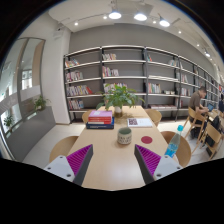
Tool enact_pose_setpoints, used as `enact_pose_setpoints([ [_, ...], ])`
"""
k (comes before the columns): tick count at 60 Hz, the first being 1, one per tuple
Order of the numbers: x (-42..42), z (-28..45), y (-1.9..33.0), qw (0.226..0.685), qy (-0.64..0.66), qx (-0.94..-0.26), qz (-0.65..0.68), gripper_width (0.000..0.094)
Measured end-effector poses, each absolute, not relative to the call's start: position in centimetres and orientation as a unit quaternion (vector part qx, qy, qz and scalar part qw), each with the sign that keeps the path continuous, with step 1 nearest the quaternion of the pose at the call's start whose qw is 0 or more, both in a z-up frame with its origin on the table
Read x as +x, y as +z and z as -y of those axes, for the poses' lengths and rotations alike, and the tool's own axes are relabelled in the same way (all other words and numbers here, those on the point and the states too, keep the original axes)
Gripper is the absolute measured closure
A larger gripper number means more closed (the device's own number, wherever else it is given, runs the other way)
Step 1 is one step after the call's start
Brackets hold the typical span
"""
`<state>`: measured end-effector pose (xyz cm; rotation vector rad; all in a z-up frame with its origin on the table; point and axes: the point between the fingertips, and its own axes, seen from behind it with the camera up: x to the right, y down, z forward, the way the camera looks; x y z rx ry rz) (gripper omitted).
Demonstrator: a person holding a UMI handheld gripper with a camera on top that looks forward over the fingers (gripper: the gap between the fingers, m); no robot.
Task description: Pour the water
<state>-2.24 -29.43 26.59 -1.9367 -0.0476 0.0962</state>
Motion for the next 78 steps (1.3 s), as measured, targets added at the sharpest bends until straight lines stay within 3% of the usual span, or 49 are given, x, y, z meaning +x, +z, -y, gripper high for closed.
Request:
enact_pose_setpoints([
  [8, 0.3, 29.3, 25.2, 0.566, 0.041, -0.824, -0.001, 0.0075],
  [22, 11.3, 29.0, 17.3, 0.551, 0.004, -0.834, -0.034, 0.0076],
  [35, 22.9, 26.8, 13.3, 0.544, -0.054, -0.836, -0.047, 0.0093],
  [56, 29.5, 14.5, 11.5, 0.578, -0.048, -0.813, -0.044, 0.0111],
  [60, 29.4, 12.6, 11.2, 0.586, -0.043, -0.808, -0.043, 0.0173],
  [67, 29.6, 10.6, 10.9, 0.601, -0.033, -0.798, -0.039, 0.0382],
  [72, 29.6, 10.2, 11.1, 0.618, -0.035, -0.785, -0.027, 0.0424],
  [78, 29.7, 9.9, 11.4, 0.629, -0.046, -0.776, -0.028, 0.0541],
])
